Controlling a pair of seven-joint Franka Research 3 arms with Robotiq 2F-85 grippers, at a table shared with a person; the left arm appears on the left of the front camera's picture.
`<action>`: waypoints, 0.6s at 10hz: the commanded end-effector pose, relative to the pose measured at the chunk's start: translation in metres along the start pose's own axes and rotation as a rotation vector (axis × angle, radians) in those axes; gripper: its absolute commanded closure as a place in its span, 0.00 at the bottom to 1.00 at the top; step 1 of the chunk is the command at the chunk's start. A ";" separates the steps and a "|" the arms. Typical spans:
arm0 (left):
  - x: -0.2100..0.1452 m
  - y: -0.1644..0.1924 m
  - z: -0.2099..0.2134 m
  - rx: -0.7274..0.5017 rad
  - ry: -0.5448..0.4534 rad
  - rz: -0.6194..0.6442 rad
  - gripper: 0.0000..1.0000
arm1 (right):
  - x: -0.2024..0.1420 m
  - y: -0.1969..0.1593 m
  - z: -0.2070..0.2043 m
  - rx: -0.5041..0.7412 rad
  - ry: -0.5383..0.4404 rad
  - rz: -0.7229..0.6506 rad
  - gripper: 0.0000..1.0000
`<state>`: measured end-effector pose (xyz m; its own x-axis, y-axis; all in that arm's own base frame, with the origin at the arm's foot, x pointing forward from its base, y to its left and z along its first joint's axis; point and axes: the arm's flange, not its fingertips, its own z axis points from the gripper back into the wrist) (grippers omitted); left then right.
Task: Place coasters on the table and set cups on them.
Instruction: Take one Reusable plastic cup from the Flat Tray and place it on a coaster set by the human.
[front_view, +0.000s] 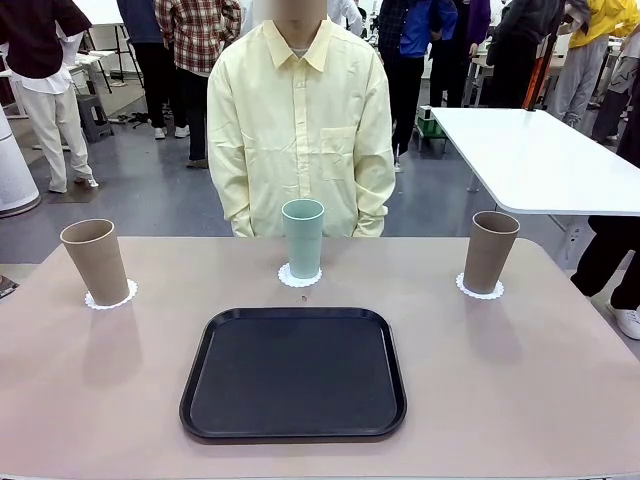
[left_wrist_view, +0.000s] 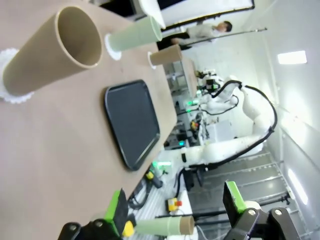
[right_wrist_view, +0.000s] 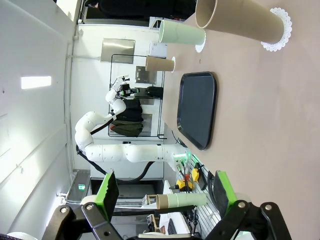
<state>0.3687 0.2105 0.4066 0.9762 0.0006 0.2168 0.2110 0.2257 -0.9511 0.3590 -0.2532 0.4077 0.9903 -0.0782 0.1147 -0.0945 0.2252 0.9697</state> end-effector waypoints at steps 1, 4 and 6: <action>-0.003 0.001 -0.002 0.000 0.005 0.012 0.00 | -0.001 0.000 0.001 -0.003 0.004 -0.001 0.00; -0.003 0.001 -0.002 0.000 0.005 0.012 0.00 | -0.001 0.000 0.001 -0.003 0.004 -0.001 0.00; -0.003 0.001 -0.002 0.000 0.005 0.012 0.00 | -0.001 0.000 0.001 -0.003 0.004 -0.001 0.00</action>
<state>0.3689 0.2087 0.4045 0.9775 -0.0030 0.2109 0.2062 0.2237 -0.9526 0.3590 -0.2532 0.4077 0.9903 -0.0782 0.1147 -0.0945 0.2252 0.9697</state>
